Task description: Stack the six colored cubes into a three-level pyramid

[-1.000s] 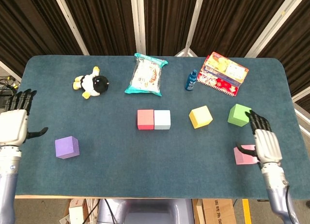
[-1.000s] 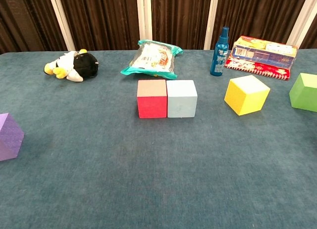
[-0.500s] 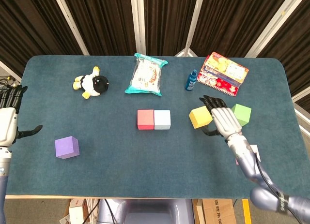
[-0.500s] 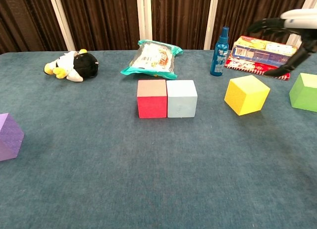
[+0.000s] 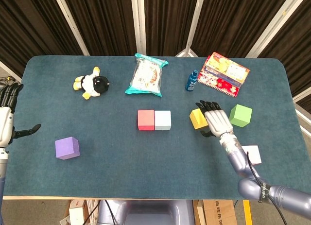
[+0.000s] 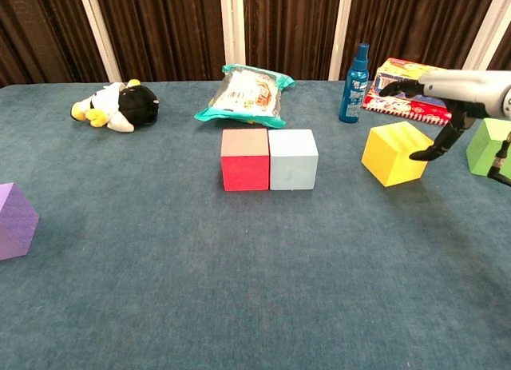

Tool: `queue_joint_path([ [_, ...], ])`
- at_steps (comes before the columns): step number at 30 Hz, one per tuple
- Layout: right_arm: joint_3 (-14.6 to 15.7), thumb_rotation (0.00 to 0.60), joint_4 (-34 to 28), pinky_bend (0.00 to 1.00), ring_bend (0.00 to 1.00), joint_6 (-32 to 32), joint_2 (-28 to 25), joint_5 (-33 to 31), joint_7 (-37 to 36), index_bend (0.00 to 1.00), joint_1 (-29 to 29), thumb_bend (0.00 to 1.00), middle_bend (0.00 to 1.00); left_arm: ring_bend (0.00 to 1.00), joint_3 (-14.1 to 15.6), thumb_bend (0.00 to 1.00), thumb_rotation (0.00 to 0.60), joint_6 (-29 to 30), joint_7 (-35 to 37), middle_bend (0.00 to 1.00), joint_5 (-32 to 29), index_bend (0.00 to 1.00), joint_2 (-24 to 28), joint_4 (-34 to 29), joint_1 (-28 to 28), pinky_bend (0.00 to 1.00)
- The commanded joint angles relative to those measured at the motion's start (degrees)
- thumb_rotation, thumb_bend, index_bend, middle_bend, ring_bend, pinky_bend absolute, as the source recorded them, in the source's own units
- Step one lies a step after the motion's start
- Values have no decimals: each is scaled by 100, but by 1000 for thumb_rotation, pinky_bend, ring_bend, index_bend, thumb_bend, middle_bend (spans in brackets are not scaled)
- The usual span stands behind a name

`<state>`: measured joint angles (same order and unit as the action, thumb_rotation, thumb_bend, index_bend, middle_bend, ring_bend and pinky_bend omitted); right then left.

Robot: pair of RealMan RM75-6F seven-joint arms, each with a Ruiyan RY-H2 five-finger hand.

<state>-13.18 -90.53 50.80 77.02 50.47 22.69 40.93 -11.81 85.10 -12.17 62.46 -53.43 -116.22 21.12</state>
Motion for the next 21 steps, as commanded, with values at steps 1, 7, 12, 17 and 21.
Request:
queue_joint_path([
  [1,92,600,303,0,0,136,264,-2,-4,0,-1,283,0,0,-23,123,600,-14,4,20,-6,0,-4,-4,-13,42],
  [7,150,600,769,0,0,180,563,-49,23,0,49,284,0,0,-73,123,600,-9,12,21,11,0,-17,-1,-46,42],
  [12,237,600,1071,0,0,43,671,-122,86,0,103,284,0,0,-86,123,600,-82,-15,21,-21,0,-43,24,-55,42],
  [17,211,600,1324,0,0,3,800,-169,17,0,136,284,0,0,-71,123,600,-185,-89,21,-43,0,-90,46,-47,43],
  [21,126,600,1427,0,0,-96,871,-296,-39,0,205,284,0,0,-109,123,600,-172,-108,21,-61,0,-103,55,-61,42],
])
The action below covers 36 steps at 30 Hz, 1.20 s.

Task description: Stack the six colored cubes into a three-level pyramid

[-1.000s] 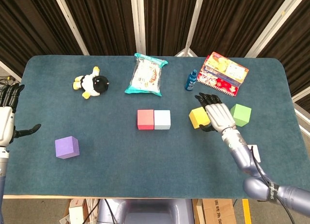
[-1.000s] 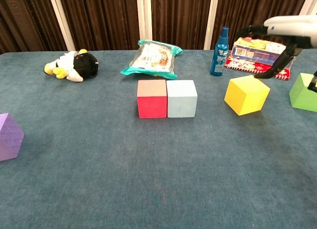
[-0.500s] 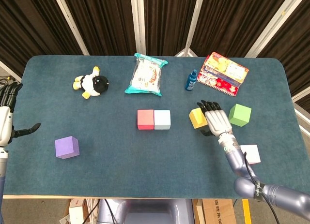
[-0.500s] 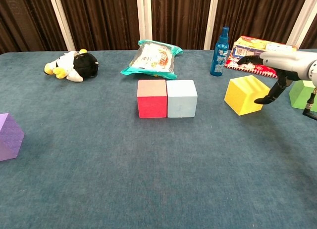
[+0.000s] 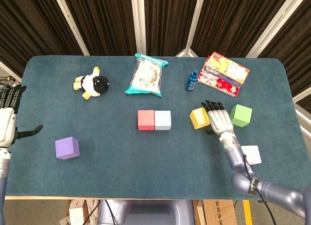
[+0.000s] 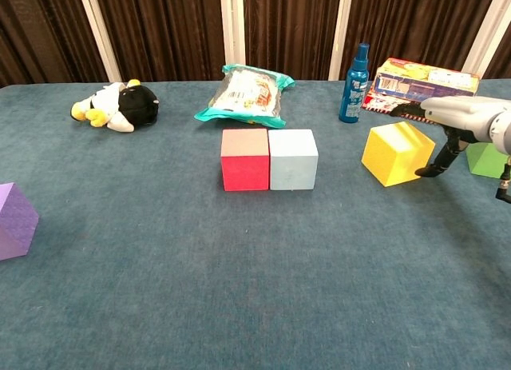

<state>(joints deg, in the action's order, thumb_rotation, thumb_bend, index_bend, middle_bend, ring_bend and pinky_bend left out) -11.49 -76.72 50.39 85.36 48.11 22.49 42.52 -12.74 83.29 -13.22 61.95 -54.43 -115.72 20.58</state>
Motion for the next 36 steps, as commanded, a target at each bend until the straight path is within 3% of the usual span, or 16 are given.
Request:
queue_joint_path([
  [1,-49,600,49,0,0,-71,45,-69,-10,0,64,283,0,0,-24,123,600,11,-3,21,-16,0,-6,7,-10,42],
  [36,-230,600,125,0,0,-169,285,-649,436,0,623,283,0,0,-152,123,600,-173,-32,21,-144,0,-32,74,-59,42],
])
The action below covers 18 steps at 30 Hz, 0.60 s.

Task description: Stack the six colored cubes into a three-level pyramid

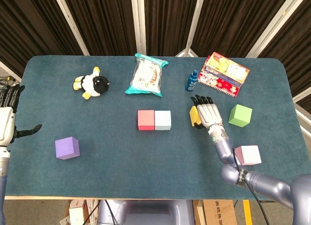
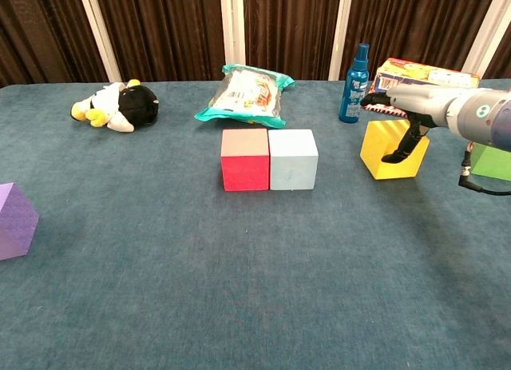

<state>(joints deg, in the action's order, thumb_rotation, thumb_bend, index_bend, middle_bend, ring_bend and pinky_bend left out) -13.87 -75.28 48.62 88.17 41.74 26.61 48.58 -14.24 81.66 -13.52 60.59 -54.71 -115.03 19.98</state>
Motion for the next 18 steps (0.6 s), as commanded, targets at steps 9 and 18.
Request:
queue_joint_path([
  [9,95,600,-114,0,0,-15,-119,-354,240,0,65,284,0,0,-6,123,600,-72,-14,21,-32,0,-16,25,2,42],
  [18,102,600,-299,0,19,-68,-349,-577,235,0,77,338,98,0,6,123,600,-101,-42,21,4,0,-26,-13,0,42],
])
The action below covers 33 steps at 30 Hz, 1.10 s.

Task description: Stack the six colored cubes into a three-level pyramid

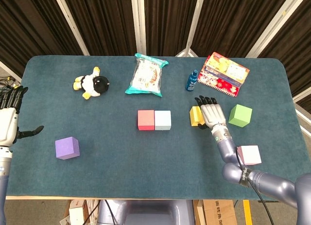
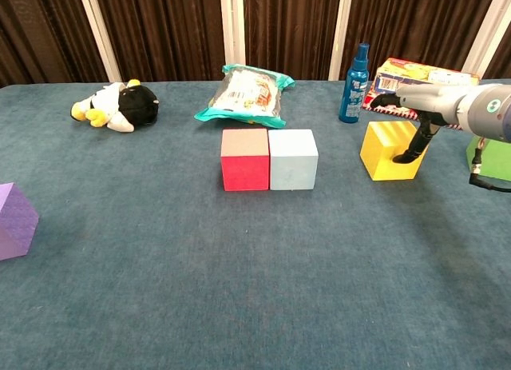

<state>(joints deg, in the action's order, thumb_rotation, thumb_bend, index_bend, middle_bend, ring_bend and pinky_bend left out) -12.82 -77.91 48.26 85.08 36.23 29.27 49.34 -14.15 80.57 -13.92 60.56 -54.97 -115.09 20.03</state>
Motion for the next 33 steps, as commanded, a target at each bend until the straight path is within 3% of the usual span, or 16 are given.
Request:
queue_joint_path([
  [1,-6,600,-55,0,19,-57,-63,-37,-47,0,4,346,101,0,-5,123,600,15,-1,21,11,0,0,-12,-7,42],
  [13,49,600,-281,0,25,-810,-554,-370,-213,0,234,373,106,0,-11,123,600,10,-3,21,36,0,-9,-40,-18,42],
  [16,118,600,-239,0,80,-867,-541,-399,-272,0,279,410,183,0,-19,122,600,7,7,21,22,0,-15,-35,-21,42],
  [20,160,600,-184,0,238,-696,-432,-314,-382,0,284,418,349,0,-26,123,600,7,2,21,18,0,-22,-29,-23,42],
  [23,177,600,-177,0,329,-610,-410,-240,-450,0,269,420,413,0,-27,123,600,-4,-1,21,9,0,-25,-22,-22,42],
  [33,162,600,-302,0,352,-449,-500,-50,-692,0,204,421,431,0,-10,123,600,-39,-23,21,24,0,-39,-25,-19,42],
])
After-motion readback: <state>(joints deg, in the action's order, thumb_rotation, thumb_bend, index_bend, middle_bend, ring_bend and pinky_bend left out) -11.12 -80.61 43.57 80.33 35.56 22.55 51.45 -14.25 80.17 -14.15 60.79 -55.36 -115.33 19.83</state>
